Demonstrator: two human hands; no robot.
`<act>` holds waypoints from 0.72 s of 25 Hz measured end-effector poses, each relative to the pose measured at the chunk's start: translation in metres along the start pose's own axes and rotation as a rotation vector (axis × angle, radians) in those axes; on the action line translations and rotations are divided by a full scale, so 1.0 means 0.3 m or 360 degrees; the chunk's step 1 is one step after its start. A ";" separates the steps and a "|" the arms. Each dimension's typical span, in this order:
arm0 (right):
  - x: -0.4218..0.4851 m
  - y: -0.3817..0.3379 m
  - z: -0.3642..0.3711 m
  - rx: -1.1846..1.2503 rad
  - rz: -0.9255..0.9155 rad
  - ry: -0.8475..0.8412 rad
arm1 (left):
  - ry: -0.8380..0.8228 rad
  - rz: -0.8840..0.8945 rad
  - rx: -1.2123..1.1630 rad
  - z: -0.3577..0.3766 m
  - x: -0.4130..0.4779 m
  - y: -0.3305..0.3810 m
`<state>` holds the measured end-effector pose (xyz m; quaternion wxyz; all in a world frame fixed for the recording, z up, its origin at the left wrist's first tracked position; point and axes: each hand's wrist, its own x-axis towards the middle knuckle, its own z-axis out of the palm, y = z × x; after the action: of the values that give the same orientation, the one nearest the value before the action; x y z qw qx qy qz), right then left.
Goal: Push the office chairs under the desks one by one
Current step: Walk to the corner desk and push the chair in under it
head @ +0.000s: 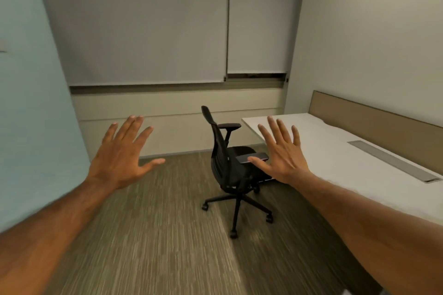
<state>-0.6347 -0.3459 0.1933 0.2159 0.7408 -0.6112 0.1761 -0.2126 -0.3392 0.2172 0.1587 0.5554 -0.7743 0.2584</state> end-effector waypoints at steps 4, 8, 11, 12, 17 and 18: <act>0.275 -0.074 0.135 -0.0014 0.0145 -0.0023 | -0.0041 -0.0021 -0.0091 0.193 0.281 -0.268; 0.551 -0.087 0.281 -0.0047 0.0188 -0.0045 | 0.0003 0.0047 -0.0150 0.411 0.535 -0.422; 0.754 -0.061 0.445 -0.0060 0.0248 -0.0029 | 0.0011 0.0108 -0.0172 0.611 0.738 -0.495; 0.819 -0.042 0.504 -0.0056 0.0258 -0.0011 | 0.0024 0.0125 -0.0186 0.689 0.805 -0.518; 1.173 0.065 0.828 0.0097 0.0409 -0.0016 | -0.0091 0.0264 -0.0151 1.026 1.190 -0.592; 1.247 0.092 0.882 0.0105 0.0421 -0.0032 | -0.0107 0.0298 -0.0125 1.076 1.278 -0.605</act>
<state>-0.5912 -0.8022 0.1692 0.1601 0.6623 -0.6995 0.2155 -0.1559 -0.8688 0.1987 0.1294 0.4823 -0.8372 0.2229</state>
